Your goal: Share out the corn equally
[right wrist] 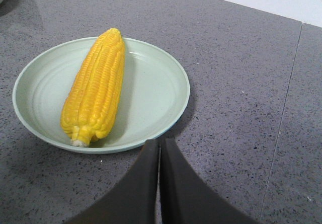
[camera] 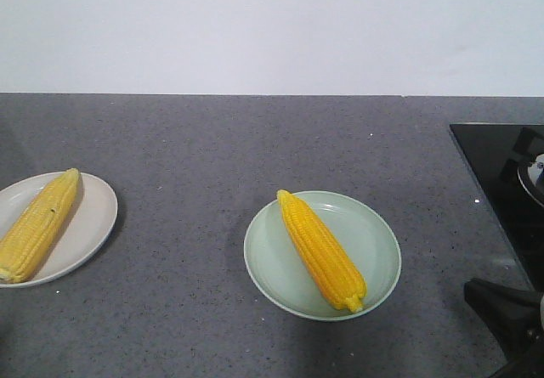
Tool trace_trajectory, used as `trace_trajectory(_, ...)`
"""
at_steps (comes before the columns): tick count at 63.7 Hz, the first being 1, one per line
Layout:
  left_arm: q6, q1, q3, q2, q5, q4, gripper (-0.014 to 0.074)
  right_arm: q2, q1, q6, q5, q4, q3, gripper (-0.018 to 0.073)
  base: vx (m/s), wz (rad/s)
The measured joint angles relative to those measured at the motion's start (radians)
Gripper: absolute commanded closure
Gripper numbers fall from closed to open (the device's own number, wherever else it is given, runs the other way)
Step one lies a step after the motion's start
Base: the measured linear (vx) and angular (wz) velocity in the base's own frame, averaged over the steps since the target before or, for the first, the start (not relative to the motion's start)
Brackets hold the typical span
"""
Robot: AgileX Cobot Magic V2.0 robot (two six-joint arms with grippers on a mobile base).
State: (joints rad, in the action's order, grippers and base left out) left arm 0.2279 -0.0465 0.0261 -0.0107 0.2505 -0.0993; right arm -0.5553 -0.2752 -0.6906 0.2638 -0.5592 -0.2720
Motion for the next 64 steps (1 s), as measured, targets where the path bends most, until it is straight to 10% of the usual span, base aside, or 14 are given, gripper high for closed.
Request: trace_trajectory(64,0.000,0.000,0.000,0.000,0.000,0.000,0.0603,0.000,0.000,0.000,0.002,0.000,0.000,0.0566,0.00,0.00)
